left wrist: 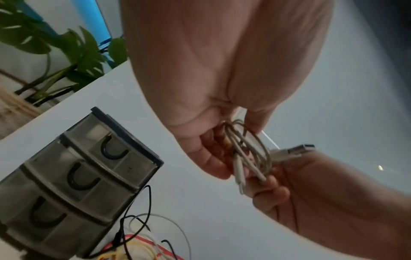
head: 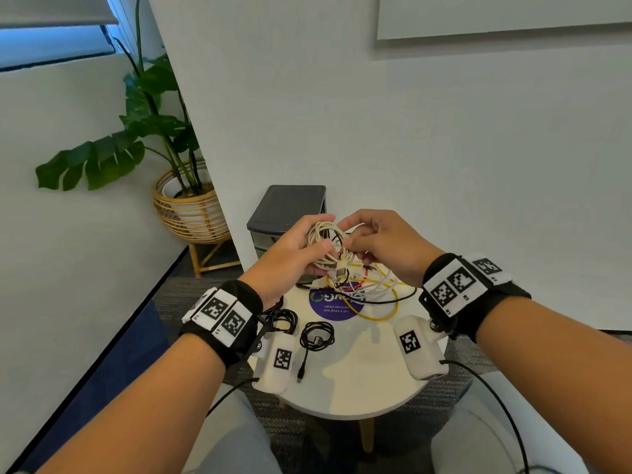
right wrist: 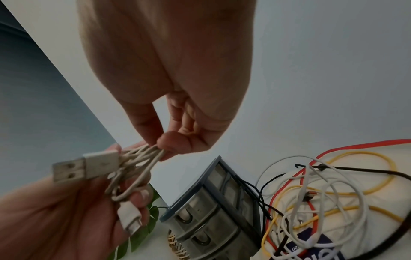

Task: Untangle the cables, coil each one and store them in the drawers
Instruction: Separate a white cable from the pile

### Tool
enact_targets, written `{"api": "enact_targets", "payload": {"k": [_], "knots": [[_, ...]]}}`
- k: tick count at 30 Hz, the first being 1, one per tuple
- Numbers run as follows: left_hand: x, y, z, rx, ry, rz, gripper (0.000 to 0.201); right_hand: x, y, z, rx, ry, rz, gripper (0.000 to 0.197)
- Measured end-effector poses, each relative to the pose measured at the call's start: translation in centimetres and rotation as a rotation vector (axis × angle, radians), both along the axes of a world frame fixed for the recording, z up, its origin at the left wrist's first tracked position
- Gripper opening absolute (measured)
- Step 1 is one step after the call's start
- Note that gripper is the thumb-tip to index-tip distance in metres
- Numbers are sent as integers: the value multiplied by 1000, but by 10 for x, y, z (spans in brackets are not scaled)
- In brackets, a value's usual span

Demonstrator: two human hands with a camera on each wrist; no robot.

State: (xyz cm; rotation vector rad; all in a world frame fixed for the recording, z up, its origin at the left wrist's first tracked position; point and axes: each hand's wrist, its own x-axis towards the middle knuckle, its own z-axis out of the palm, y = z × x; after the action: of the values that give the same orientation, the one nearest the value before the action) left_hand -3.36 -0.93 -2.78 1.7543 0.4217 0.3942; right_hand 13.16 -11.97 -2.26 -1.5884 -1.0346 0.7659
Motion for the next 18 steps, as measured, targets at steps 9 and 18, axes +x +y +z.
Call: {"api": "enact_targets", "payload": {"k": [9, 18], "knots": [[19, -10, 2, 103, -28, 184, 31, -1, 8, 13, -15, 24, -87, 5], [29, -18, 4, 61, 11, 250, 29, 13, 5, 21, 36, 164, -303, 13]]}}
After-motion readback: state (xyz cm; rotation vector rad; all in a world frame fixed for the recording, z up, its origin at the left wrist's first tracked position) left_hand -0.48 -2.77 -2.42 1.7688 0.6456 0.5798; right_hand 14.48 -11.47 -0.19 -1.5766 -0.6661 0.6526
